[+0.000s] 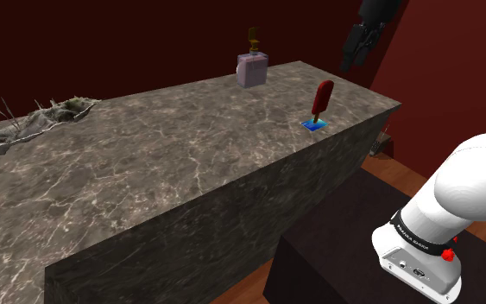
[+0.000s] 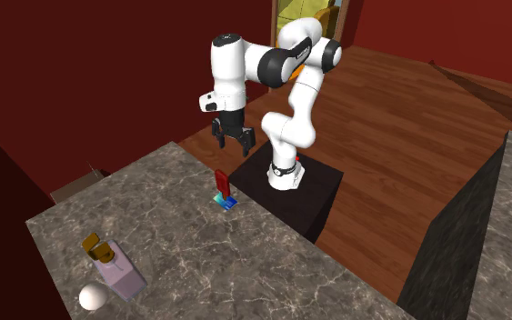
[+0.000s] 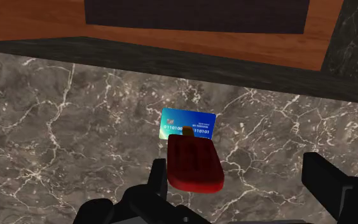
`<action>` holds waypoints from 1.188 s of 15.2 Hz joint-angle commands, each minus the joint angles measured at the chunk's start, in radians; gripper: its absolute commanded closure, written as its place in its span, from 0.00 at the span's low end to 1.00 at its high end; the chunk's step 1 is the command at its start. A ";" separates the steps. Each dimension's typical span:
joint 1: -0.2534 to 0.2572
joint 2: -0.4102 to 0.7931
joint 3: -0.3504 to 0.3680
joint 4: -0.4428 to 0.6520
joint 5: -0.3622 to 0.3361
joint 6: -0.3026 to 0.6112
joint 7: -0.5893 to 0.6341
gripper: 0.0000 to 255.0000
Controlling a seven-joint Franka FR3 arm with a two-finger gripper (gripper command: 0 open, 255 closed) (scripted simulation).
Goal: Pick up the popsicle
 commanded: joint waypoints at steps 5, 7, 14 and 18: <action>0.003 0.165 0.000 0.039 -0.030 0.061 -0.023 0.00; 0.004 0.250 0.001 0.064 -0.045 0.087 -0.032 0.00; 0.004 0.258 0.000 -0.012 -0.047 0.170 -0.032 0.00; 0.004 0.259 0.000 -0.033 -0.047 0.192 -0.031 1.00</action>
